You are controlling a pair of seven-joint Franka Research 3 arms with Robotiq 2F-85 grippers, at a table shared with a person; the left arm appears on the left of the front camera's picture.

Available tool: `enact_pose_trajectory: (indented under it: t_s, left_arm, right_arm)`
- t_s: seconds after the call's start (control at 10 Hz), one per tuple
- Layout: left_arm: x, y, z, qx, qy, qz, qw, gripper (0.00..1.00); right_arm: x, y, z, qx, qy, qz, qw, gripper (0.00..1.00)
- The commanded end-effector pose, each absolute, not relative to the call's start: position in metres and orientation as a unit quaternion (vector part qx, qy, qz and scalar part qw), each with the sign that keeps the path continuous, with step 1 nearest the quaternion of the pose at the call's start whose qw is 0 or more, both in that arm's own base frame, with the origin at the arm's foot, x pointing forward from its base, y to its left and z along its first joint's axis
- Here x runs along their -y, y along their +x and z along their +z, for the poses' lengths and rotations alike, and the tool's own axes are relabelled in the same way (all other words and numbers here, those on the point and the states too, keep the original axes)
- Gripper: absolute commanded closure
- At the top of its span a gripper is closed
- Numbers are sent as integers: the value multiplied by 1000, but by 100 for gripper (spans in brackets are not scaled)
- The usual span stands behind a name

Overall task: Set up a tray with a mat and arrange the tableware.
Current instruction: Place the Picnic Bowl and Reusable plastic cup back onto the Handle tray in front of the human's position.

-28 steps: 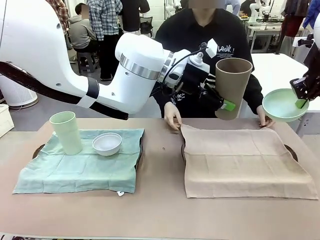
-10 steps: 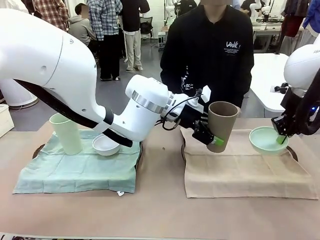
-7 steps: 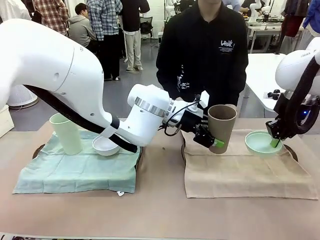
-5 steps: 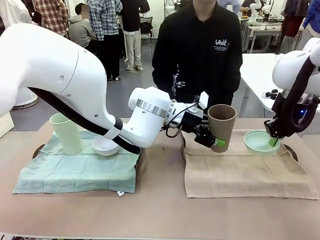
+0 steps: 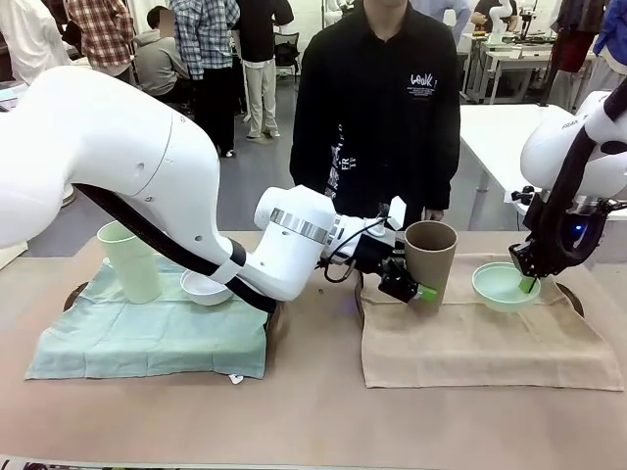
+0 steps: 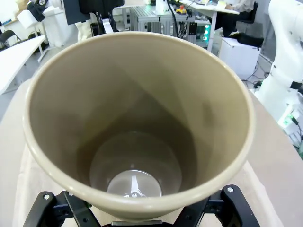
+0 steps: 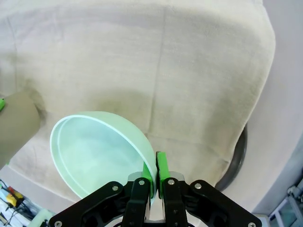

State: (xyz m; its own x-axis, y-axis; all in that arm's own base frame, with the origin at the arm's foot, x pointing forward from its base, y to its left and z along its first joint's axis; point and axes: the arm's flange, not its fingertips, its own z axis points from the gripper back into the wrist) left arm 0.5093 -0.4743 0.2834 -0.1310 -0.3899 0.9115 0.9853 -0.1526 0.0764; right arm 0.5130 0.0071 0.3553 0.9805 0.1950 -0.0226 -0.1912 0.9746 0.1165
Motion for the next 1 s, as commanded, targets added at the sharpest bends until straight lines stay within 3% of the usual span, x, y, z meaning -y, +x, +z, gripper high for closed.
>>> enact_pose_trajectory:
  t_s: [0.0, 0.1, 0.2, 0.3, 0.4, 0.5, 0.6, 0.7, 0.9]
  left_arm:
    - [482, 518, 283, 366, -394, -646, 541, 17]
    - [483, 520, 282, 358, -393, -643, 552, 17]
    - [481, 520, 281, 350, -397, -635, 562, 0]
    - [479, 519, 283, 350, -395, -634, 566, 0]
    - [477, 518, 286, 346, -390, -631, 574, 0]
    - [473, 516, 292, 341, -378, -630, 587, 0]
    - [468, 511, 298, 323, -364, -626, 609, 0]
    - [462, 506, 307, 303, -346, -626, 629, 0]
    - [442, 495, 332, 267, -344, -598, 673, 0]
  right_arm:
    - [-4, 525, 348, -23, 43, 102, 994, 94]
    - [-3, 527, 344, -26, 40, 106, 993, 94]
    - [-3, 527, 341, -35, 38, 107, 993, 34]
    - [-3, 525, 343, -30, 27, 109, 993, 34]
    - [-4, 521, 348, -22, 11, 106, 994, 0]
    - [-5, 516, 358, -8, -32, 87, 996, 70]
    - [-5, 509, 369, -14, -84, 53, 995, 0]
    - [-4, 499, 384, -3, -108, 39, 993, 51]
    - [4, 479, 420, 11, -109, 28, 994, 51]
